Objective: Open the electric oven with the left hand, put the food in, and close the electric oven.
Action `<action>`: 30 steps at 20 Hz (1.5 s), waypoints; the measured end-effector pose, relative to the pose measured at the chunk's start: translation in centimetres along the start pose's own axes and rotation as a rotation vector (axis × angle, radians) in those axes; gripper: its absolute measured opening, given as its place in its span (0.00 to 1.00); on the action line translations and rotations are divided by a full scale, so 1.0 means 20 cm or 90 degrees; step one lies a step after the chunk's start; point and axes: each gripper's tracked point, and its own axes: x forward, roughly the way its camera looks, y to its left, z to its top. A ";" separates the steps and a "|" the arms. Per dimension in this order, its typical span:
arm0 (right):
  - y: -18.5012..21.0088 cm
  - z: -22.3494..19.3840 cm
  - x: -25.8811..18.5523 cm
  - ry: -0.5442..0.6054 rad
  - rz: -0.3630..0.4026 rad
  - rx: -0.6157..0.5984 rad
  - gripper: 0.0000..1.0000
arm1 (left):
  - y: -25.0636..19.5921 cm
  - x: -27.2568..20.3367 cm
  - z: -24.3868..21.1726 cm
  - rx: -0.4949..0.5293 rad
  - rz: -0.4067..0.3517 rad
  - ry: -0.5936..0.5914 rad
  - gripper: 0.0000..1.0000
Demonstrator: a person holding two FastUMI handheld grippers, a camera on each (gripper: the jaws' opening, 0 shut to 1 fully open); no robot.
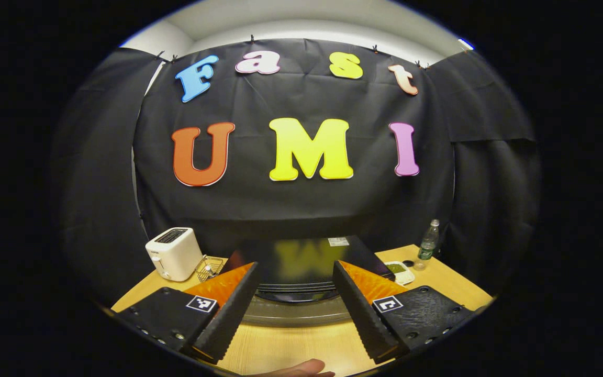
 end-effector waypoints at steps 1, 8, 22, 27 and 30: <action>-0.03 -0.01 -0.01 -0.004 -0.006 -0.003 0.96 | -0.01 0.05 -0.05 0.001 0.001 0.014 0.92; -0.10 -0.04 0.00 -0.004 -0.015 0.005 0.96 | 0.00 0.26 -0.25 -0.003 0.002 0.084 0.87; -0.15 -0.14 0.02 0.038 -0.021 0.030 0.96 | -0.03 0.20 -0.43 -0.017 -0.011 0.159 0.99; -0.16 -0.14 -0.02 0.041 -0.024 0.033 0.96 | -0.04 0.05 -0.50 -0.013 -0.006 0.142 0.99; -0.15 -0.16 -0.04 0.046 -0.022 0.035 0.96 | -0.04 -0.03 -0.56 -0.008 -0.004 0.140 0.98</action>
